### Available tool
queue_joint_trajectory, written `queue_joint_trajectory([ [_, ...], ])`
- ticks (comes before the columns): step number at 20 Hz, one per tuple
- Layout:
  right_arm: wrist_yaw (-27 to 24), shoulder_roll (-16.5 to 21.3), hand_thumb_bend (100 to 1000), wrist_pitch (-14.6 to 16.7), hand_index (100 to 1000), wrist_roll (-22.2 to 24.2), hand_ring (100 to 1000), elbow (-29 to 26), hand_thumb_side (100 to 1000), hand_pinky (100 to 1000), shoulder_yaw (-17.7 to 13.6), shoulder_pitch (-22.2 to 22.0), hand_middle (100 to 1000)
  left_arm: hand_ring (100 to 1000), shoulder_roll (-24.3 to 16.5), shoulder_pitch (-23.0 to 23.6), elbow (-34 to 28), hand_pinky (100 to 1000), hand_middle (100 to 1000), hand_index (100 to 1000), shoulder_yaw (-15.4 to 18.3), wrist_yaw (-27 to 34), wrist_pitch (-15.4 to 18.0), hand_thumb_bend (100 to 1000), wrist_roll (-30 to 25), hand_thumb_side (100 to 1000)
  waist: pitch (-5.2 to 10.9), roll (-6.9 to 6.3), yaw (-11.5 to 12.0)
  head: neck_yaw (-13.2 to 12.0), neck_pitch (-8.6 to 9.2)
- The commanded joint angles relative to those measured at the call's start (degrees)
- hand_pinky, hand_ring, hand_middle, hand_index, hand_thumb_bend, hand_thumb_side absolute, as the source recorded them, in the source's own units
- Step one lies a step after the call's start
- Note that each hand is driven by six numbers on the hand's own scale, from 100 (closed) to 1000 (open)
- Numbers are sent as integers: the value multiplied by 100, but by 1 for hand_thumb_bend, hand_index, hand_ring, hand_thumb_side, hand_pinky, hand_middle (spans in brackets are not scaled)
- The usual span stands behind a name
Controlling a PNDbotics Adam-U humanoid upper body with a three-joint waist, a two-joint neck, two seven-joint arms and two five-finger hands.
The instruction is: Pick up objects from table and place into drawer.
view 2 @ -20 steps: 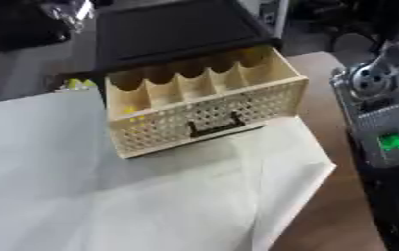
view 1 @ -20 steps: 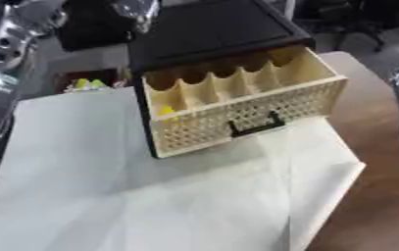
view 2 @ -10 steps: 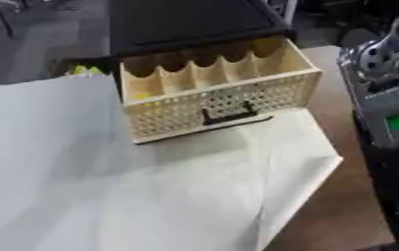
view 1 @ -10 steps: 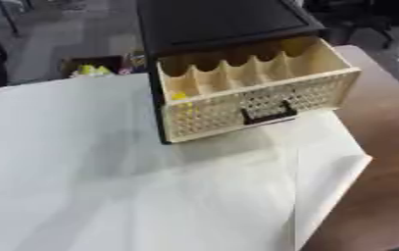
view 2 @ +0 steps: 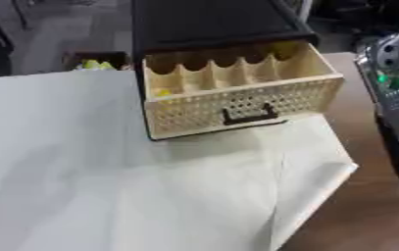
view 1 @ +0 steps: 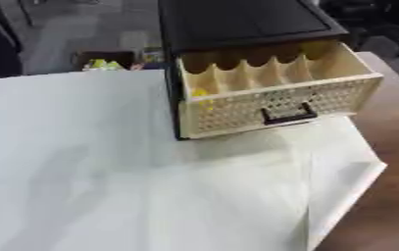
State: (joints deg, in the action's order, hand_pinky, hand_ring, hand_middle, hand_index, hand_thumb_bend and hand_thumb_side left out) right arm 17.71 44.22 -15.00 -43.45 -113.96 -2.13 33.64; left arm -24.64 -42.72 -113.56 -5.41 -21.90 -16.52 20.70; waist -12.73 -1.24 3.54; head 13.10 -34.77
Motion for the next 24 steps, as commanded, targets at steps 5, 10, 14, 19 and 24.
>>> queue_joint_trajectory([
  [5,-677,932,100,-800,774,1658,514,-63,1000,590,104,-38,475,618,-47,426,-103,581,572,835,245,560,513,100,669,955,153,80,24,129,-78],
  [10,-1064,1348,100,-993,747,2822,457,-63,1000,467,143,-89,439,621,67,748,-103,587,574,835,332,867,873,100,1003,973,204,134,-9,172,-96],
  [14,-1312,1666,100,-1041,734,3759,457,-63,1000,399,240,-182,443,621,101,926,-103,591,573,830,376,1002,1023,100,1083,980,237,176,-50,180,-95],
  [19,-1621,1938,100,-1075,739,4910,420,-63,1000,309,360,-275,448,617,107,1033,-103,590,570,826,402,1084,1039,100,1058,982,266,202,-90,178,-67],
  [24,-2099,2091,100,-865,721,5714,387,-63,1000,187,495,-292,433,615,97,1048,-103,591,570,824,397,1097,1033,100,1010,982,296,206,-113,182,-63],
])
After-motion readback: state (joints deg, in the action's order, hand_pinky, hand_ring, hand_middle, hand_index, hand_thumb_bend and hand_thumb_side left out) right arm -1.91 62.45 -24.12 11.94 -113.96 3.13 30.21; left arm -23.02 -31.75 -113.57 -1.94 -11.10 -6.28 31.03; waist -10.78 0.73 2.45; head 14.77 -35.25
